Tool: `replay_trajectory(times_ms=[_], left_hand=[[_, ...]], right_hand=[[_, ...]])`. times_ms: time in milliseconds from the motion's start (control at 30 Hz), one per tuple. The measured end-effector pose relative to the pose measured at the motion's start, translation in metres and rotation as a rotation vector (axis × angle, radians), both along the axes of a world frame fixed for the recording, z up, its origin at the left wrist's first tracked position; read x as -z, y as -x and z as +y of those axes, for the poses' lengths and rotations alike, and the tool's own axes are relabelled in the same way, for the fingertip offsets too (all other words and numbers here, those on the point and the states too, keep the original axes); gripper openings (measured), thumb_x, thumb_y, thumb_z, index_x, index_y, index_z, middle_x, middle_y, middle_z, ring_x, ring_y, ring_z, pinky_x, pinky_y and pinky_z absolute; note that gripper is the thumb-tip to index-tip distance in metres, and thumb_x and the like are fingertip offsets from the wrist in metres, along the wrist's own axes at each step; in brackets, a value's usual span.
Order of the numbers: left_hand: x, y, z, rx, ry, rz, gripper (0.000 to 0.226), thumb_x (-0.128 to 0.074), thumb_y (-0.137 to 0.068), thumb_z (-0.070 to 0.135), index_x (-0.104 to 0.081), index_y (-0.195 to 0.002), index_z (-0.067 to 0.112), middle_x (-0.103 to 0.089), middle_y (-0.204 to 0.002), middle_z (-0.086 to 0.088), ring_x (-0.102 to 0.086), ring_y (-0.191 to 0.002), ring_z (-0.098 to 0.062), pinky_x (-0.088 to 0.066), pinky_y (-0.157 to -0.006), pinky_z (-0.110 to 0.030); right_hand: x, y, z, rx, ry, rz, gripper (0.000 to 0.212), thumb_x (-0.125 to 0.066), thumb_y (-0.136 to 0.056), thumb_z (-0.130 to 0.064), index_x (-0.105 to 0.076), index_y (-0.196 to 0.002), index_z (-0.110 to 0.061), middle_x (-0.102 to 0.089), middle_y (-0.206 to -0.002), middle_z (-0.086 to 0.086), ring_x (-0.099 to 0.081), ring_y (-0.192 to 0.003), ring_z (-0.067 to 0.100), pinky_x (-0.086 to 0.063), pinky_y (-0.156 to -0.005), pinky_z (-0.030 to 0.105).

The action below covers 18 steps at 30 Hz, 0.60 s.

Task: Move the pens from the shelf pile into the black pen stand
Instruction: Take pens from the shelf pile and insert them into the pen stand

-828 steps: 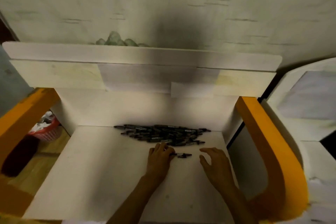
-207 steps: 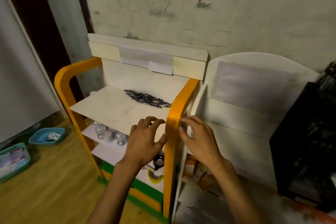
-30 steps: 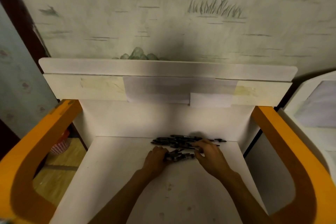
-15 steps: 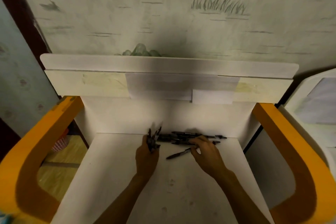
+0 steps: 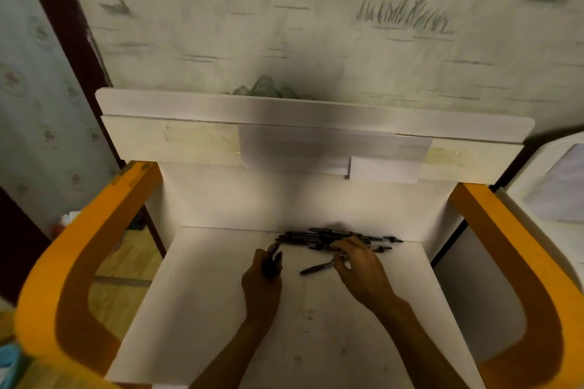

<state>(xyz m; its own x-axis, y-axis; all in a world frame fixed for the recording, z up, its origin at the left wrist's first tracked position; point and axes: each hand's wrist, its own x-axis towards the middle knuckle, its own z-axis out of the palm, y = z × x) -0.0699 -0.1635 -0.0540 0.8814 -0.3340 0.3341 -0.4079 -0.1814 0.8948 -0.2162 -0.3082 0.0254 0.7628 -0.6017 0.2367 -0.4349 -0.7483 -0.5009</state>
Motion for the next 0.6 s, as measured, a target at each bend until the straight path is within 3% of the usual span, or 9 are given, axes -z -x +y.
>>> replay_trajectory(times_ms=[100,200,267,333,400,467,600], left_hand=[[-0.005,0.002,0.002,-0.029,0.061,0.126,0.023,-0.074,-0.088,0.014,-0.056,-0.096,0.026,-0.062,-0.070,0.010,-0.063,-0.062,-0.005,-0.057,-0.059,-0.032],[0.001,0.000,0.004,0.022,0.063,0.184,0.018,-0.077,-0.084,0.010,-0.067,-0.099,0.009,-0.065,-0.076,0.011,-0.063,-0.071,0.005,-0.050,-0.067,-0.014],[0.004,-0.004,0.006,0.041,0.043,0.232,0.019,-0.075,-0.086,0.014,-0.069,-0.100,0.001,-0.068,-0.078,0.000,-0.065,-0.070,-0.005,-0.055,-0.070,-0.026],[0.002,-0.007,0.004,0.051,0.037,0.281,0.020,-0.073,-0.089,0.017,-0.069,-0.106,0.007,-0.071,-0.085,-0.004,-0.067,-0.074,-0.017,-0.058,-0.074,-0.041],[-0.009,-0.006,0.001,0.075,0.019,0.281,0.019,-0.071,-0.091,0.021,-0.064,-0.108,0.021,-0.070,-0.082,-0.001,-0.068,-0.066,-0.016,-0.060,-0.069,-0.042],[-0.027,-0.004,-0.003,0.154,0.023,0.338,0.027,-0.069,-0.093,0.026,-0.059,-0.117,0.023,-0.068,-0.080,-0.003,-0.062,-0.054,-0.012,-0.058,-0.054,-0.035],[-0.066,0.005,-0.015,0.360,0.019,0.486,0.035,-0.070,-0.092,0.026,-0.047,-0.117,0.019,-0.062,-0.097,-0.006,-0.059,-0.071,-0.019,-0.048,-0.045,-0.022]], right_hand=[[-0.002,0.002,0.004,0.018,-0.003,0.001,0.028,-0.059,-0.093,-0.016,-0.065,-0.121,-0.020,-0.060,-0.122,-0.004,-0.060,-0.105,0.014,-0.045,-0.088,0.019],[-0.002,0.004,0.009,0.029,-0.005,0.016,0.028,-0.059,-0.094,-0.017,-0.064,-0.122,-0.020,-0.060,-0.122,-0.004,-0.058,-0.107,0.013,-0.040,-0.088,0.016],[-0.002,0.007,0.013,0.038,-0.002,0.023,0.028,-0.058,-0.095,-0.020,-0.064,-0.123,-0.022,-0.059,-0.123,-0.005,-0.057,-0.109,0.012,-0.039,-0.089,0.016],[-0.005,0.010,0.015,0.038,0.009,0.018,0.028,-0.059,-0.094,-0.019,-0.064,-0.122,-0.022,-0.060,-0.123,-0.005,-0.058,-0.110,0.013,-0.041,-0.090,0.017],[-0.011,0.014,0.019,0.053,0.012,0.009,0.028,-0.060,-0.094,-0.018,-0.065,-0.121,-0.021,-0.061,-0.122,-0.003,-0.059,-0.108,0.014,-0.043,-0.090,0.021],[-0.020,0.019,0.021,0.079,0.020,-0.015,0.027,-0.061,-0.093,-0.017,-0.066,-0.119,-0.021,-0.062,-0.121,-0.003,-0.061,-0.106,0.014,-0.044,-0.089,0.019],[-0.047,0.037,0.024,0.134,0.037,-0.072,0.027,-0.062,-0.092,-0.017,-0.067,-0.117,-0.023,-0.062,-0.116,-0.008,-0.060,-0.101,0.009,-0.042,-0.084,0.015]])
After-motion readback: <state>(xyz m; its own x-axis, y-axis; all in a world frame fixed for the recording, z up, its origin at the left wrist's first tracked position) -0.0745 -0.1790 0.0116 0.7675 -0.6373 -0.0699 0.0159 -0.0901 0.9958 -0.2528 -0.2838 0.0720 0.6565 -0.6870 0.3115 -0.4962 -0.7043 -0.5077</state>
